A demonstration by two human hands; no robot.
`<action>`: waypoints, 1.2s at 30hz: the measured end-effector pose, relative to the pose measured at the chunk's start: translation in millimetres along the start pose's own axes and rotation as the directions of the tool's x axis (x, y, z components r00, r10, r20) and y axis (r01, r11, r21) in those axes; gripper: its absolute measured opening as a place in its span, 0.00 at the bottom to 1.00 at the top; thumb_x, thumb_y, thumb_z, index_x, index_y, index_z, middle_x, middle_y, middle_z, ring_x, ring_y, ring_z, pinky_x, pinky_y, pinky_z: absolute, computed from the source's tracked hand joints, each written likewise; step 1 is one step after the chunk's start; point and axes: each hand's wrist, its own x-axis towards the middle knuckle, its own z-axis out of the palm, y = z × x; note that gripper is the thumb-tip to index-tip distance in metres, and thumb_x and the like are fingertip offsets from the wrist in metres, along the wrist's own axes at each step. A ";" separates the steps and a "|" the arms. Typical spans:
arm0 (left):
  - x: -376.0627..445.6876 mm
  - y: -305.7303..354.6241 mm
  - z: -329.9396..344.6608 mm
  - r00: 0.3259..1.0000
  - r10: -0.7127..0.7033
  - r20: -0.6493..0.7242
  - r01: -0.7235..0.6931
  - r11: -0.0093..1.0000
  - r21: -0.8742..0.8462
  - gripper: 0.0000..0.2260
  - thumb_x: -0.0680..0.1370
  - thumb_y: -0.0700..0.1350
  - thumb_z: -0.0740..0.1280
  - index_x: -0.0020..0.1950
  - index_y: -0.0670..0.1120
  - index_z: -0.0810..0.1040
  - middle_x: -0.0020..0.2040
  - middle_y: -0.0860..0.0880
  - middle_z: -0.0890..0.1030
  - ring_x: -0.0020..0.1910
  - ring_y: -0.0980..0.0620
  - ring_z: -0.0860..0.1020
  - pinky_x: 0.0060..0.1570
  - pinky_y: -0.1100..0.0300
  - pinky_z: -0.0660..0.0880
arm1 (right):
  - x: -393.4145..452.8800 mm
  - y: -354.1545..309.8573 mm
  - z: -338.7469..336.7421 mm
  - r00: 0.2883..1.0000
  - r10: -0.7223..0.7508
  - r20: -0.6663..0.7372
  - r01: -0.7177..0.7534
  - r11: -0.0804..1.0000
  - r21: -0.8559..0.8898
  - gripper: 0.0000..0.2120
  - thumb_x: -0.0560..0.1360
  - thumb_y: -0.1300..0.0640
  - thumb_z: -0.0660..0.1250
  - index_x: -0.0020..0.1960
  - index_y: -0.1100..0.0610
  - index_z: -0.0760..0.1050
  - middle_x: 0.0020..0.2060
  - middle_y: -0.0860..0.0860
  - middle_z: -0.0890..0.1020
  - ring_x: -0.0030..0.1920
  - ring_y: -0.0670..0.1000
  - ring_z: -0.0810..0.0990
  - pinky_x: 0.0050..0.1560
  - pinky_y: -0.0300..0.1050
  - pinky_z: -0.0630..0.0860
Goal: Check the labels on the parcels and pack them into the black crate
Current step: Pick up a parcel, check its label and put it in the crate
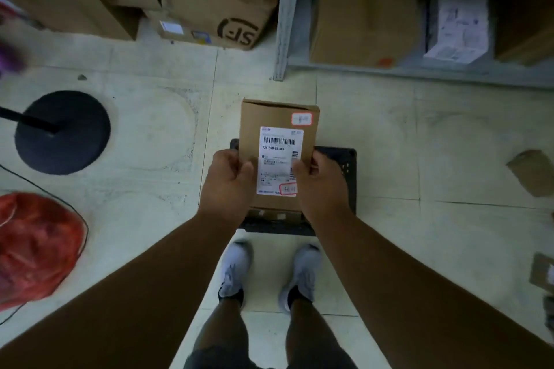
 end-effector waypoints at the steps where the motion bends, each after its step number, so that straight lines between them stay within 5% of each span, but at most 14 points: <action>1: 11.8 -18.9 13.0 1.000 -0.014 0.025 0.014 1.000 0.006 0.05 0.83 0.46 0.60 0.58 0.52 0.68 0.46 0.57 0.77 0.44 0.57 0.79 0.34 0.72 0.75 | 11.5 20.9 17.3 0.999 0.032 0.003 -0.032 0.999 0.015 0.09 0.81 0.48 0.61 0.55 0.52 0.76 0.52 0.47 0.83 0.50 0.48 0.84 0.39 0.34 0.80; 5: 60.2 -95.2 74.0 0.984 -0.050 0.171 0.031 0.993 0.110 0.07 0.82 0.43 0.61 0.51 0.57 0.70 0.51 0.57 0.76 0.47 0.55 0.77 0.37 0.70 0.74 | 51.6 110.7 79.1 0.988 0.150 0.029 -0.149 0.989 -0.012 0.13 0.83 0.47 0.57 0.57 0.53 0.76 0.49 0.47 0.82 0.45 0.46 0.83 0.31 0.26 0.74; 7: 89.1 -133.1 101.2 0.970 -0.091 0.226 0.059 0.988 0.144 0.03 0.82 0.44 0.63 0.53 0.52 0.74 0.53 0.56 0.79 0.50 0.55 0.79 0.38 0.71 0.73 | 72.6 151.5 107.4 0.979 0.197 0.048 -0.198 0.980 0.002 0.13 0.82 0.47 0.58 0.57 0.52 0.77 0.49 0.48 0.83 0.46 0.47 0.84 0.35 0.31 0.78; 11: 145.0 -205.5 151.2 0.954 -0.106 0.281 0.055 0.982 0.182 0.12 0.82 0.47 0.62 0.63 0.50 0.77 0.58 0.53 0.82 0.53 0.52 0.81 0.43 0.66 0.77 | 115.6 214.9 158.0 0.955 0.282 0.094 -0.286 0.958 0.032 0.13 0.81 0.47 0.60 0.59 0.52 0.77 0.54 0.50 0.84 0.49 0.51 0.85 0.46 0.44 0.84; 15: 191.8 -256.7 191.2 0.944 -0.160 0.288 0.112 0.978 0.175 0.17 0.78 0.52 0.62 0.66 0.53 0.77 0.62 0.50 0.79 0.55 0.52 0.81 0.39 0.67 0.74 | 156.8 260.7 197.4 0.948 0.297 0.116 -0.303 0.952 0.039 0.13 0.80 0.49 0.62 0.58 0.56 0.78 0.50 0.52 0.83 0.45 0.49 0.82 0.43 0.39 0.80; 18: 219.8 -293.9 212.4 0.931 -0.252 0.265 0.205 0.959 0.193 0.26 0.70 0.58 0.61 0.67 0.53 0.75 0.64 0.48 0.77 0.54 0.49 0.81 0.46 0.57 0.81 | 180.1 292.2 226.7 0.915 0.362 0.180 -0.381 0.921 0.082 0.11 0.80 0.47 0.64 0.57 0.52 0.78 0.51 0.52 0.84 0.47 0.50 0.84 0.51 0.49 0.82; 21: 237.9 -317.6 222.1 0.899 -0.363 0.246 0.314 0.924 0.216 0.22 0.77 0.51 0.63 0.71 0.50 0.71 0.66 0.46 0.75 0.55 0.47 0.80 0.47 0.55 0.80 | 196.6 309.0 247.3 0.865 0.424 0.270 -0.457 0.887 0.070 0.14 0.80 0.47 0.64 0.60 0.54 0.79 0.52 0.53 0.84 0.49 0.53 0.84 0.55 0.52 0.82; 26: 261.1 -343.8 230.3 0.863 -0.451 0.227 0.386 0.880 0.277 0.21 0.82 0.45 0.61 0.73 0.39 0.66 0.70 0.41 0.72 0.66 0.39 0.74 0.62 0.50 0.73 | 208.9 323.4 269.2 0.871 0.383 0.308 -0.391 0.920 -0.038 0.19 0.78 0.43 0.66 0.62 0.53 0.80 0.54 0.53 0.84 0.54 0.54 0.82 0.60 0.52 0.78; 30: 263.2 -347.4 233.7 0.880 -0.423 0.215 0.328 0.871 0.366 0.27 0.81 0.47 0.63 0.77 0.42 0.60 0.76 0.39 0.63 0.70 0.40 0.69 0.63 0.54 0.71 | 212.3 324.0 272.2 0.893 0.332 0.302 -0.316 0.943 -0.104 0.16 0.79 0.44 0.65 0.61 0.52 0.81 0.53 0.51 0.85 0.53 0.52 0.83 0.58 0.48 0.78; 33: 256.6 -346.2 237.6 0.888 -0.394 0.237 0.223 0.820 0.527 0.25 0.80 0.47 0.61 0.75 0.39 0.64 0.72 0.35 0.68 0.69 0.35 0.69 0.67 0.44 0.68 | 214.3 325.9 270.3 0.905 0.285 0.316 -0.240 0.955 -0.175 0.17 0.80 0.46 0.64 0.61 0.55 0.81 0.54 0.52 0.84 0.55 0.52 0.81 0.58 0.46 0.77; 36: 246.4 -335.4 239.4 0.898 -0.379 0.225 0.144 0.735 0.663 0.20 0.82 0.45 0.58 0.71 0.38 0.69 0.70 0.35 0.70 0.68 0.36 0.70 0.65 0.47 0.67 | 214.8 324.0 271.4 0.888 0.253 0.384 -0.161 0.953 -0.255 0.16 0.80 0.48 0.64 0.56 0.58 0.81 0.52 0.53 0.84 0.54 0.52 0.81 0.54 0.43 0.75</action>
